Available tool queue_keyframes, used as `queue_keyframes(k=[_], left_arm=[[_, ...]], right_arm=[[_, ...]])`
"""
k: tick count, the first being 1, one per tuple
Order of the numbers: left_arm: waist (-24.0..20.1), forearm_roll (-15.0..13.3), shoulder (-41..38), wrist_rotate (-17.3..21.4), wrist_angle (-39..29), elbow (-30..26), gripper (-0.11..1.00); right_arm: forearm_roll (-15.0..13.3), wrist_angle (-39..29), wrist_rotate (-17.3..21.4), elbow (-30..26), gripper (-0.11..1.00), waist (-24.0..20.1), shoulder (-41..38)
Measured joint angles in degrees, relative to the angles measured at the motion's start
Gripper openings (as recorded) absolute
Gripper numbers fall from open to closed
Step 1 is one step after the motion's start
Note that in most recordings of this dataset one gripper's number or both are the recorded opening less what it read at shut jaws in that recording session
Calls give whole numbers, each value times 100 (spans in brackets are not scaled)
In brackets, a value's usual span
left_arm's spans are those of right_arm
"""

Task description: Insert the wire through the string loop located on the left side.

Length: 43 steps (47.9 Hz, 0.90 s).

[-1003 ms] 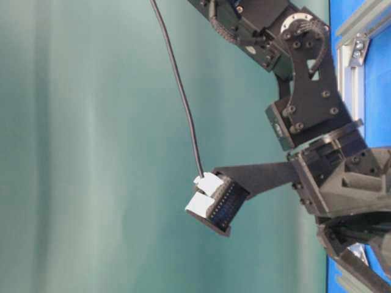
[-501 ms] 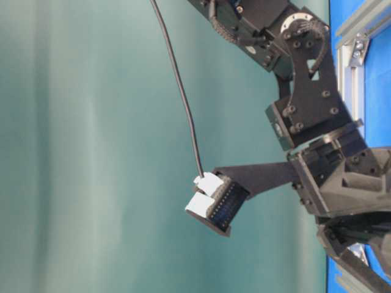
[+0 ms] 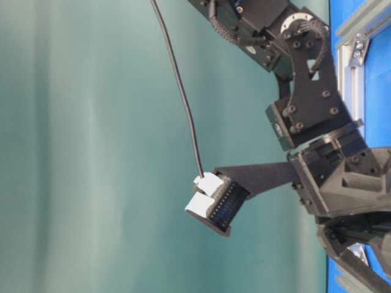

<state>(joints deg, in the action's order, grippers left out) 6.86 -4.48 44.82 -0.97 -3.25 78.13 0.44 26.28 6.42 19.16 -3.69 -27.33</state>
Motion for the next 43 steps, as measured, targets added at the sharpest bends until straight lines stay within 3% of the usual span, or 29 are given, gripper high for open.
queue_keyframes(k=[5,7,16,18,26,43], left_arm=[[-9,0,18,0,-9,0,9],[-9,0,18,0,-18,0,14],[-18,9,26,-18,-18,0,71],[-18,9,26,-18,-9,0,78],[-26,0,26,-18,-18,0,69],[-26,0,290,0,0,0,67]], right_arm=[[-9,0,0,0,93,0,0],[-9,0,0,-9,93,0,0],[0,0,0,-9,93,-9,0],[-9,0,0,-9,93,-9,0],[-9,0,0,0,93,0,0],[0,-53,18,9,93,-9,62]])
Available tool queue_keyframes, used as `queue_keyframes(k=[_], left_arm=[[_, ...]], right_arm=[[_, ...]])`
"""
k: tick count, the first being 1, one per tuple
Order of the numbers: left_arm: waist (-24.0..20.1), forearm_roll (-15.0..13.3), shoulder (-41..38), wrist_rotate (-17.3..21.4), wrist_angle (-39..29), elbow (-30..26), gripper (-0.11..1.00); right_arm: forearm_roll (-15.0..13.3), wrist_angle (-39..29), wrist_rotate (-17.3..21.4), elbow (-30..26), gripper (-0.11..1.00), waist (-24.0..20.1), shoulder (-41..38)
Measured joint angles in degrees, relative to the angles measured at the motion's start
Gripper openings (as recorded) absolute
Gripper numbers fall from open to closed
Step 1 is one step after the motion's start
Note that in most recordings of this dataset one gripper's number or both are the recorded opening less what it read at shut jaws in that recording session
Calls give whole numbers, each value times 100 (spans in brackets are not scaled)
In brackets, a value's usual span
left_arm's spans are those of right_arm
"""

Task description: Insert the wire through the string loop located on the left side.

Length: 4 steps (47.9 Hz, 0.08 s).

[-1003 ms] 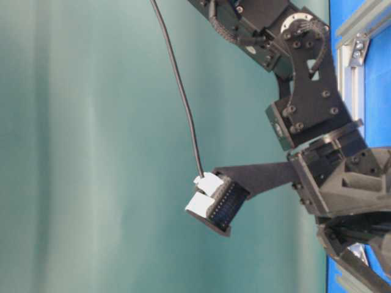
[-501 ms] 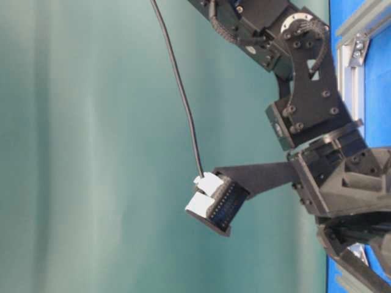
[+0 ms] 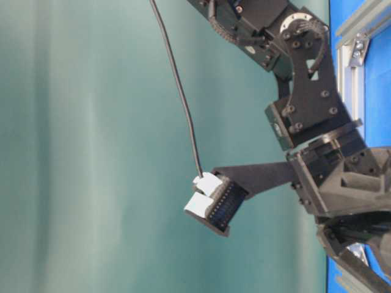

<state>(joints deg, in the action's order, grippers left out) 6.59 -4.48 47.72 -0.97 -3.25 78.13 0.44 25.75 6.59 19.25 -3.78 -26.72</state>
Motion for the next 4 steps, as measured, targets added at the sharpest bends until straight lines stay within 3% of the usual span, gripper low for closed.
queue_keyframes(k=[4], left_arm=[[0,9,229,18,9,-9,67]], right_arm=[[0,-88,-9,35,93,9,167]])
